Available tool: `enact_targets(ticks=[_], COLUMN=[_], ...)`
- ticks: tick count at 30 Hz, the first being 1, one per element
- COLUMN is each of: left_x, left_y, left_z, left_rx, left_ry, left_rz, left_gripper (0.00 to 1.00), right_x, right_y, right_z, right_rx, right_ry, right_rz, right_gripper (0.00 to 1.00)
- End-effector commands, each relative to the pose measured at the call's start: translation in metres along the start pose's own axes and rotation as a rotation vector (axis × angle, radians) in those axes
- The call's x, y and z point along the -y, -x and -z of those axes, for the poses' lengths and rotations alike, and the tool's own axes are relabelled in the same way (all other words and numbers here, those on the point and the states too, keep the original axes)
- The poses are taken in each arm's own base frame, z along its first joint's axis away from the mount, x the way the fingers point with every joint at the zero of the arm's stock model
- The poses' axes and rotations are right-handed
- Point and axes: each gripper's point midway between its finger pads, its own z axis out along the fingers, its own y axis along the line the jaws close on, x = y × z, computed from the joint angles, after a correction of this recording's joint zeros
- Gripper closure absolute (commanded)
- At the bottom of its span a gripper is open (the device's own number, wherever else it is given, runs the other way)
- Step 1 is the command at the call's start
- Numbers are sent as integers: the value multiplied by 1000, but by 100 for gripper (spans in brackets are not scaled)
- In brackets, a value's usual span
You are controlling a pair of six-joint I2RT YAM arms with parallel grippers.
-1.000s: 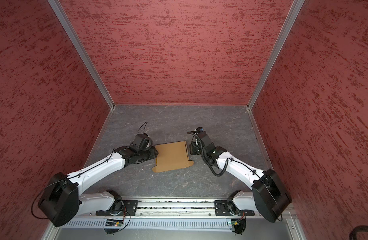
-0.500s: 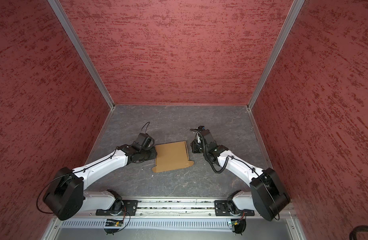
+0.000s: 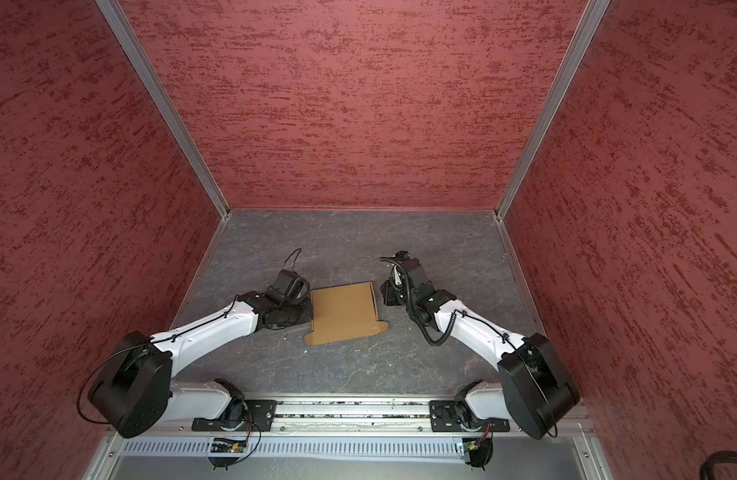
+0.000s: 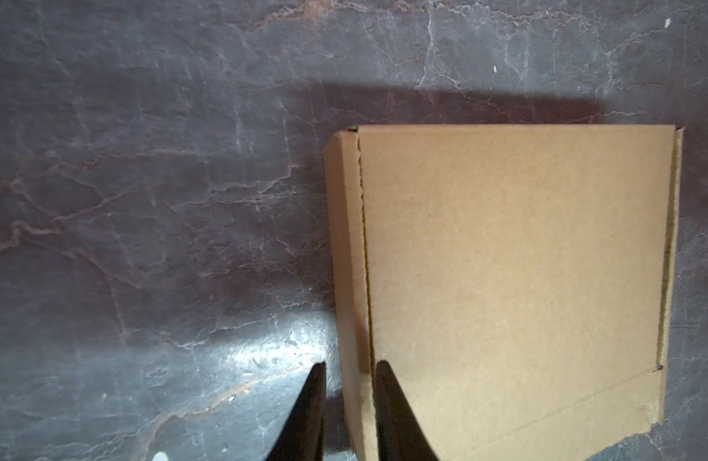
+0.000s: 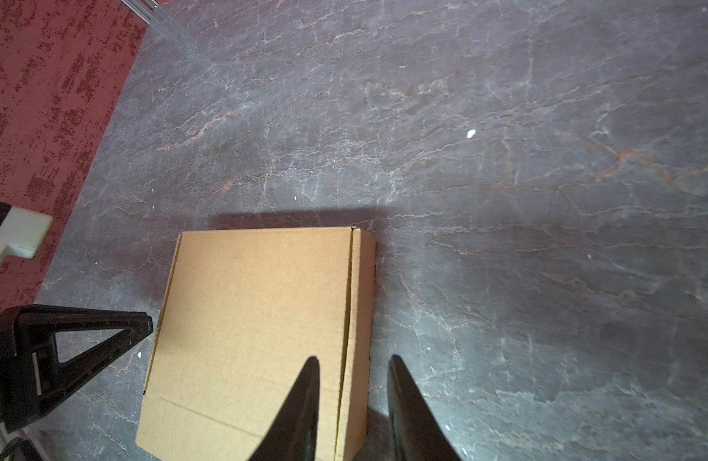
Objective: Fold the paper box
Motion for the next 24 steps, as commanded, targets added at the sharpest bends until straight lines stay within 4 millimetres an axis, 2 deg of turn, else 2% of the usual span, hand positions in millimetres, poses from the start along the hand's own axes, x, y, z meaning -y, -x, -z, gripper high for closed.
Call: enact_targets(ticks=[1, 8, 24], left_x=[-1, -1, -10], left_y=[0, -5, -14], left_z=[-4, -8, -21], left_rx=[-3, -22, -52], left_ry=[-6, -13, 9], left_rz=[-15, -20, -31], left_gripper=[76, 77, 84], right_x=[-1, -1, -1], right_y=[5, 5, 4], right_z=[-3, -5, -8], right_rx=[14, 15, 14], right_ry=[16, 21, 23], right_rz=[-15, -21, -31], right_gripper=[70, 71, 71])
